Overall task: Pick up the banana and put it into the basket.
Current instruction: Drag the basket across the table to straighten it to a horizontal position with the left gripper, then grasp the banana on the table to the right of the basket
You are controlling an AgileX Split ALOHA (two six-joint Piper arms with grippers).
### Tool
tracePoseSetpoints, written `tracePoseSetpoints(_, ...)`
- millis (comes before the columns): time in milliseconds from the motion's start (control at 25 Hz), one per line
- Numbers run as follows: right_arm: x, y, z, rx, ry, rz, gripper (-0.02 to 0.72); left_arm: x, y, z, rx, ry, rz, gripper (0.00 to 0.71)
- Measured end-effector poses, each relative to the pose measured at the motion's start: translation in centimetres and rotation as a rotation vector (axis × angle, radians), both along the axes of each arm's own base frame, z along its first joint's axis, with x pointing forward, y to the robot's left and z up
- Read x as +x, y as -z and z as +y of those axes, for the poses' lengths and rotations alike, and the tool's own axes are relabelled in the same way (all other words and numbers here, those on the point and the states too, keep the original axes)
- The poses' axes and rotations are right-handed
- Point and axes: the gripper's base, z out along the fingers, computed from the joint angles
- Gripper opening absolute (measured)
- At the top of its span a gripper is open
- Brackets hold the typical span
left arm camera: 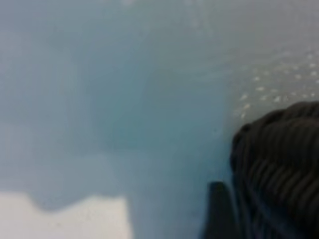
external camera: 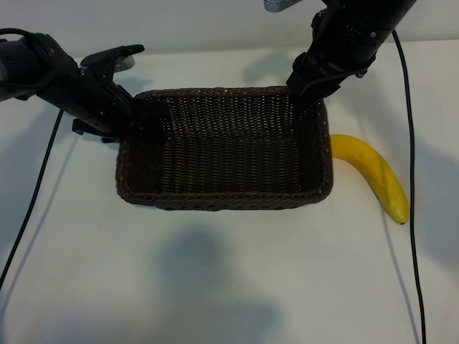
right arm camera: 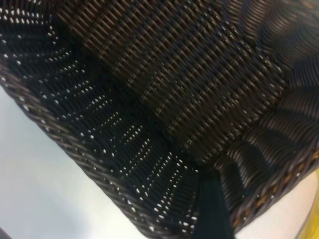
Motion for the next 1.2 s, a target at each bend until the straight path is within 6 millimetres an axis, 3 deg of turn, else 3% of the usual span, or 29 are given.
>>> tracePoseSetpoints(120,0.0,0.0,0.0,0.000,0.003,0.001,0.525,-0.2,-0.1,-0.1,-0.007,0.007,0.013,0.603)
tracePoseSetpoints(480,0.0,0.0,0.0,0.001,0.004,0.002,0.525,-0.6,-1.9,0.1,-0.028,0.017,0.009,0.600)
tracePoseSetpoints(840,0.0,0.0,0.0,0.002,0.007,0.003,0.525,-2.1,-5.2,1.2,0.036,0.052,0.026,0.597)
tracePoseSetpoints(1200,0.0,0.0,0.0,0.002,0.010,0.004,0.525,-3.8,-10.0,1.8,0.093,0.074,-0.059,0.596)
